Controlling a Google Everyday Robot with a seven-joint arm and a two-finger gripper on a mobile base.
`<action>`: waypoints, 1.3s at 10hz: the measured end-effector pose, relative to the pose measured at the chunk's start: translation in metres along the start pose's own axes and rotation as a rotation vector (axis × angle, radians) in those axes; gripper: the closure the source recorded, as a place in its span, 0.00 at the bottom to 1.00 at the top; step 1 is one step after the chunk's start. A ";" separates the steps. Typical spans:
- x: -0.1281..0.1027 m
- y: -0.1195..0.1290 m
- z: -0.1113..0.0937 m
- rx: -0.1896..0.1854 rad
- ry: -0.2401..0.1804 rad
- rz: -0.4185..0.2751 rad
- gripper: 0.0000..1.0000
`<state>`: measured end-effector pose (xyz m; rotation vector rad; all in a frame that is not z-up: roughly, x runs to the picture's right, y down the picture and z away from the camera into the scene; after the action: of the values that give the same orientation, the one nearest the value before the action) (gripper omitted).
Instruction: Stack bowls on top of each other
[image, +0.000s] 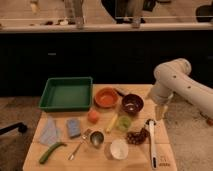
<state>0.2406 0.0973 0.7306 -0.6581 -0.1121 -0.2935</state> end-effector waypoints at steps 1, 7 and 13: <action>-0.008 -0.012 0.009 -0.022 -0.001 -0.071 0.20; -0.018 -0.034 0.030 -0.109 -0.067 -0.342 0.20; -0.011 -0.047 0.061 -0.215 -0.191 -0.545 0.20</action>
<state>0.2153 0.1023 0.8041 -0.8633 -0.4508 -0.7751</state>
